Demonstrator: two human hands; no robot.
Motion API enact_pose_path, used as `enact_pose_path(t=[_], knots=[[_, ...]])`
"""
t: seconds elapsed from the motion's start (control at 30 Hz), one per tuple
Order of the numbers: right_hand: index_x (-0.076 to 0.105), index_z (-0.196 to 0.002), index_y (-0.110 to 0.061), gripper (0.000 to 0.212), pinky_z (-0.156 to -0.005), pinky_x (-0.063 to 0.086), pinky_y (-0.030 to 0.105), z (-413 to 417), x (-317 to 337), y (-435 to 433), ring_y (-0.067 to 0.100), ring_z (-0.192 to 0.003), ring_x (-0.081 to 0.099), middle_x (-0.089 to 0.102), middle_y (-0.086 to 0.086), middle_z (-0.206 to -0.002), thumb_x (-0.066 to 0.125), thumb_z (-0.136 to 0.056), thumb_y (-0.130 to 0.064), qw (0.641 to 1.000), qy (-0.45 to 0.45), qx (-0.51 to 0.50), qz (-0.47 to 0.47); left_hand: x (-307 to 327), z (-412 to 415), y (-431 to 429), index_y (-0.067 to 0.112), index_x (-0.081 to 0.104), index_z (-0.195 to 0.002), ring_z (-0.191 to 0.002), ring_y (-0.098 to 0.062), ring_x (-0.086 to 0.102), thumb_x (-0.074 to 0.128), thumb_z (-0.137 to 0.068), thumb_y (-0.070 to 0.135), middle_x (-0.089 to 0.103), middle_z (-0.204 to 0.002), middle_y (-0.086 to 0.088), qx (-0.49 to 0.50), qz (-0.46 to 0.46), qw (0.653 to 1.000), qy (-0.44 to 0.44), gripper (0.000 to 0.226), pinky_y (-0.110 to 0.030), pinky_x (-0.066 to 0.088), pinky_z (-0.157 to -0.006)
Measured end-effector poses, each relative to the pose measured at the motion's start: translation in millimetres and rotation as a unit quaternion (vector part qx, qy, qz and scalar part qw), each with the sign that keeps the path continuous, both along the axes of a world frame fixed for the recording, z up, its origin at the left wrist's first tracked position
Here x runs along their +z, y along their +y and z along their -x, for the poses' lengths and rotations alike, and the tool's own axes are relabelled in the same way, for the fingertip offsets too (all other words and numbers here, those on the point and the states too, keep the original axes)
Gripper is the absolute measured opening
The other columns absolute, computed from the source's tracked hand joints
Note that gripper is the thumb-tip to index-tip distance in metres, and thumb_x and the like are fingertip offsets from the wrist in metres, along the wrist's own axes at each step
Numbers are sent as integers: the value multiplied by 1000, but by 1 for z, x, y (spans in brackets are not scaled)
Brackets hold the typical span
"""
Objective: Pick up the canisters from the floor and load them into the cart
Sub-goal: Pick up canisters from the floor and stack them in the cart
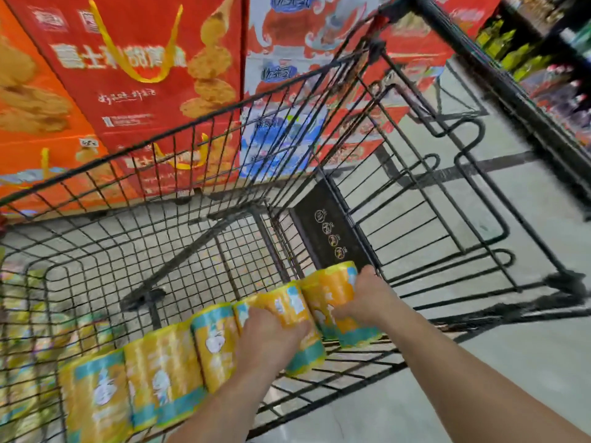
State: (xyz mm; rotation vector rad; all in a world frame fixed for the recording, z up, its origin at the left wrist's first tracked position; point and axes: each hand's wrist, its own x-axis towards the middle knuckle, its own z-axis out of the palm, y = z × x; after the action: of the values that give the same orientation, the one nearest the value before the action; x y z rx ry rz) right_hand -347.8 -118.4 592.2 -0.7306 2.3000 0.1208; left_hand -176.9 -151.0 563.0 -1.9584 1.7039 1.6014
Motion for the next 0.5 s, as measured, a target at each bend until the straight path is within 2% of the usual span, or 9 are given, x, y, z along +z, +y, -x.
enact_pose_path(t=[0.1,0.2,0.37,0.43,0.5], knots=[[32,-132,-5,67,-95,47,37,5,-18,-1,31,-120,58,58,12,-128,73,-82,-24,999,41,7,-29,-2,7,-4,11,53,-109,-94,-18,63,74,-73,51,62,-93,4,-19,0,1000,18,58,-25,43,-68],[41,-127,-9,57,-90,47,37,7,-28,5,32,-116,59,57,12,-125,66,-84,-37,996,64,57,-33,2,9,-5,15,50,-101,-74,-7,55,69,-79,49,57,-82,10,-36,4,998,42,45,-23,37,-58],[42,-129,-8,63,-88,47,37,-1,-8,0,32,-117,58,56,12,-124,67,-82,-42,992,89,72,-48,10,-9,-7,23,47,-105,-87,-16,58,67,-77,54,58,-88,8,-68,-10,995,72,46,-27,40,-65],[43,-124,-8,55,-86,47,38,-12,7,-8,33,-115,58,56,13,-124,67,-84,-39,987,128,86,-33,14,-23,-11,23,47,-114,-95,-18,60,65,-78,53,62,-100,4,-75,-11,993,89,49,-28,43,-73],[45,-118,-12,46,-83,48,39,-29,26,-21,33,-109,60,57,10,-118,64,-85,-38,982,162,101,4,22,-44,-17,25,48,-117,-94,-17,61,64,-81,50,63,-105,3,-70,1,992,108,46,-28,46,-75]])
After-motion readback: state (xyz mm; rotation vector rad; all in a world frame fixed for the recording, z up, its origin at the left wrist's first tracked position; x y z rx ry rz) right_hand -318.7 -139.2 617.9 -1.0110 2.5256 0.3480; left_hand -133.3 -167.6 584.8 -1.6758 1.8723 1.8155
